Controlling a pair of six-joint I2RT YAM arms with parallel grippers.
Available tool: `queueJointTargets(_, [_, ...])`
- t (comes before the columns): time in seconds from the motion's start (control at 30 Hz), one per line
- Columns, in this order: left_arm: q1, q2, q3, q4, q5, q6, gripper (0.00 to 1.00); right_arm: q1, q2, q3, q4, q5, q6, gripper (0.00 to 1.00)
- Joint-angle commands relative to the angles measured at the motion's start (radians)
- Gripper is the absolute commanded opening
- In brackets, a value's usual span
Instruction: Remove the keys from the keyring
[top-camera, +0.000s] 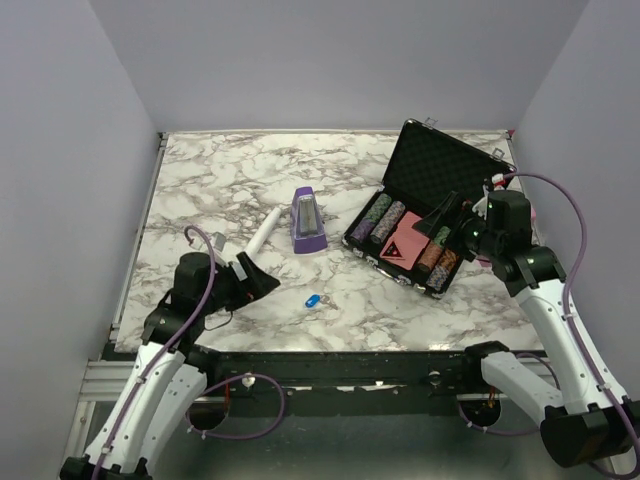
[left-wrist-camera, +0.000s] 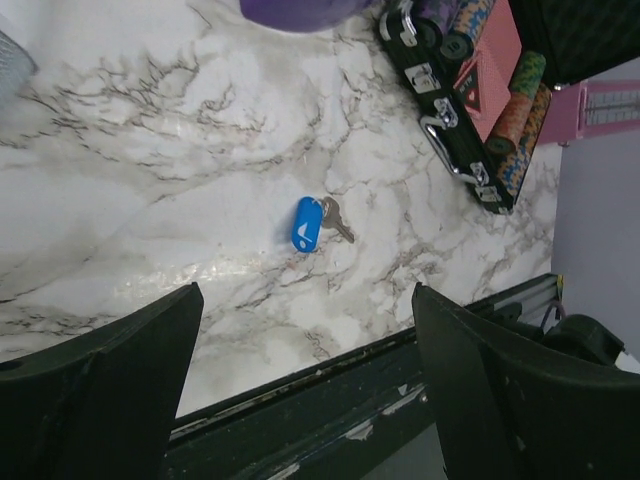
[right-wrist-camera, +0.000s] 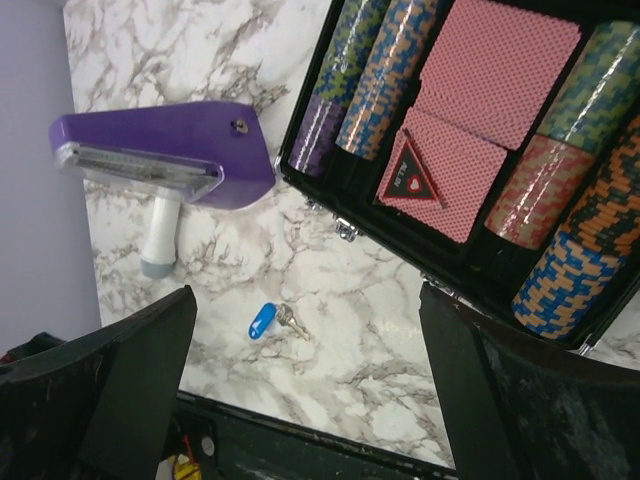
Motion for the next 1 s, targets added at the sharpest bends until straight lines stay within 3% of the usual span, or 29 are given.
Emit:
queueJointTargets(0.0, [-0.129, 0.015, -0.068, 0.078, -0.026, -0.105, 0.90, 0.004, -0.013, -0.061, 0.061, -0.144, 0.047, 1.00])
queueJointTargets(0.17, [-0.262, 0.138, -0.114, 0.217, -0.047, -0.193, 0.85, 0.004, -0.013, -0.083, 0.095, -0.197, 0.065, 1.00])
queueJointTargets(0.3, [-0.301, 0.228, -0.140, 0.318, -0.046, -0.233, 0.83, 0.004, -0.020, -0.080, 0.090, -0.197, 0.062, 1.00])
queueJointTargets(0.7, [-0.335, 0.486, -0.179, 0.589, -0.011, -0.274, 0.72, 0.004, -0.029, -0.092, 0.090, -0.211, 0.061, 1.00])
queueJointTargets(0.97, [-0.342, 0.624, -0.165, 0.660, -0.006, -0.244, 0.65, 0.004, -0.029, -0.091, 0.084, -0.214, 0.061, 1.00])
